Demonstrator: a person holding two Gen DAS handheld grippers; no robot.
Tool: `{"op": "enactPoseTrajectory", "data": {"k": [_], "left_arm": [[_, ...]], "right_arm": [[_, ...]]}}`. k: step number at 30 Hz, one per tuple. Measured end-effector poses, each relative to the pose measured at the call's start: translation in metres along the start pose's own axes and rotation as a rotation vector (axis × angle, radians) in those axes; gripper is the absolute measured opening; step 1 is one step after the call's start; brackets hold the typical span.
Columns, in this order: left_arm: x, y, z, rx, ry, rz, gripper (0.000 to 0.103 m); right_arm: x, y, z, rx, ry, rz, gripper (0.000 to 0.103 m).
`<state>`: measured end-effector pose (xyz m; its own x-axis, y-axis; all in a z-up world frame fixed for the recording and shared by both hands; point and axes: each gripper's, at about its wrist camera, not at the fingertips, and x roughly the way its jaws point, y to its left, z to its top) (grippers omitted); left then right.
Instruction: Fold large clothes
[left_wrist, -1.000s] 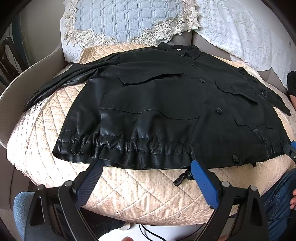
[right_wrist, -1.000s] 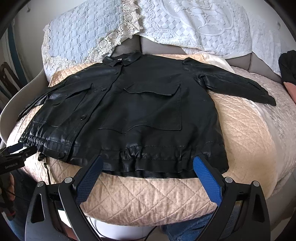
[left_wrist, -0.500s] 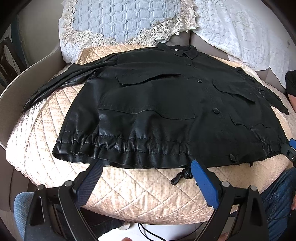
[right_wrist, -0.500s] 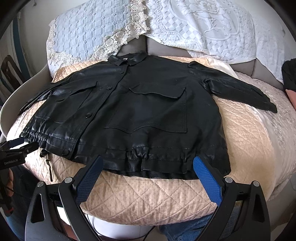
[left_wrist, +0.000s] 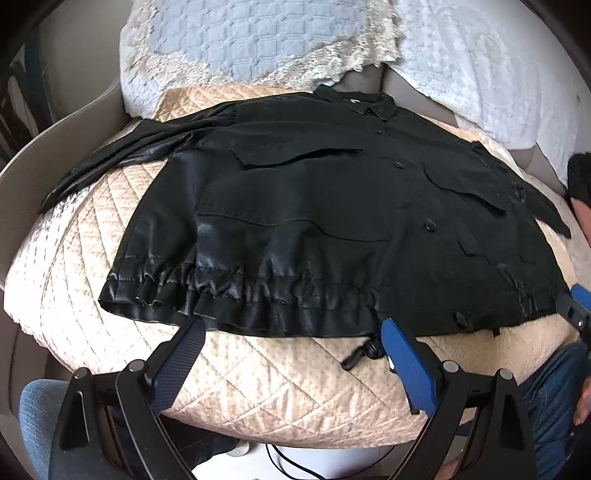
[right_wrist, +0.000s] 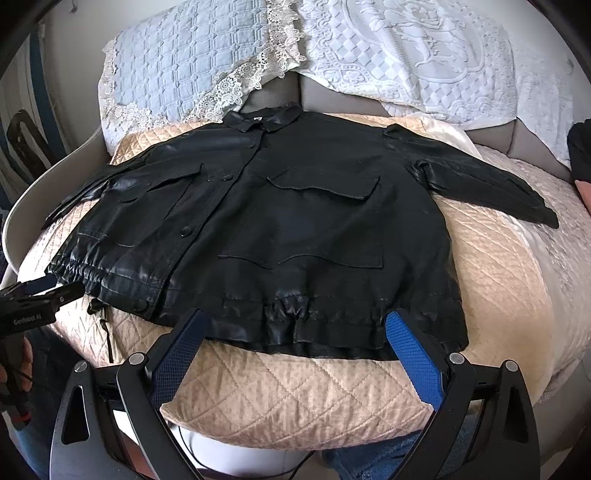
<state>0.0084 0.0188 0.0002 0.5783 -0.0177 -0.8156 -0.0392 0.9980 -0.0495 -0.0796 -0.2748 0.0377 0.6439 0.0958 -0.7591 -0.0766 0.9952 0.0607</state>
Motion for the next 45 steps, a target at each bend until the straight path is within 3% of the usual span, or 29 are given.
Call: {"op": "enactPoseTrajectory", "data": {"k": [9, 14, 20, 30, 36, 39, 40, 42, 43, 44, 45], "left_arm": [[0.005, 0.023, 0.014, -0.039, -0.013, 0.013, 0.096], [0.009, 0.052, 0.031, -0.074, -0.031, 0.003, 0.075], [0.012, 0.105, 0.063, -0.124, -0.098, 0.087, 0.071], [0.061, 0.276, 0.134, -0.477, -0.123, 0.18, 0.078], [0.11, 0.355, 0.138, -0.723, -0.048, 0.232, 0.078], [0.12, 0.376, 0.138, -0.788, -0.089, 0.252, 0.076], [0.122, 0.379, 0.139, -0.792, -0.098, 0.259, 0.074], [0.13, 0.381, 0.146, -0.775, -0.101, 0.307, 0.055], [0.134, 0.383, 0.148, -0.761, -0.099, 0.341, 0.035], [0.135, 0.386, 0.15, -0.758, -0.103, 0.358, 0.022], [0.135, 0.388, 0.152, -0.76, -0.111, 0.351, 0.018]], "right_arm": [[0.012, 0.014, 0.013, -0.014, 0.016, 0.044, 0.098], [0.021, 0.032, 0.025, -0.043, 0.022, 0.072, 0.098], [0.036, 0.058, 0.043, -0.076, 0.032, 0.099, 0.098], [0.069, 0.086, 0.072, -0.126, 0.052, 0.134, 0.098], [0.094, 0.078, 0.076, -0.098, 0.096, 0.123, 0.098], [0.104, 0.073, 0.077, -0.088, 0.111, 0.109, 0.098], [0.106, 0.071, 0.078, -0.084, 0.114, 0.106, 0.098], [0.11, 0.069, 0.08, -0.078, 0.117, 0.102, 0.098], [0.111, 0.068, 0.08, -0.076, 0.118, 0.101, 0.098], [0.112, 0.067, 0.081, -0.074, 0.119, 0.101, 0.098], [0.113, 0.067, 0.082, -0.074, 0.117, 0.101, 0.098]]}}
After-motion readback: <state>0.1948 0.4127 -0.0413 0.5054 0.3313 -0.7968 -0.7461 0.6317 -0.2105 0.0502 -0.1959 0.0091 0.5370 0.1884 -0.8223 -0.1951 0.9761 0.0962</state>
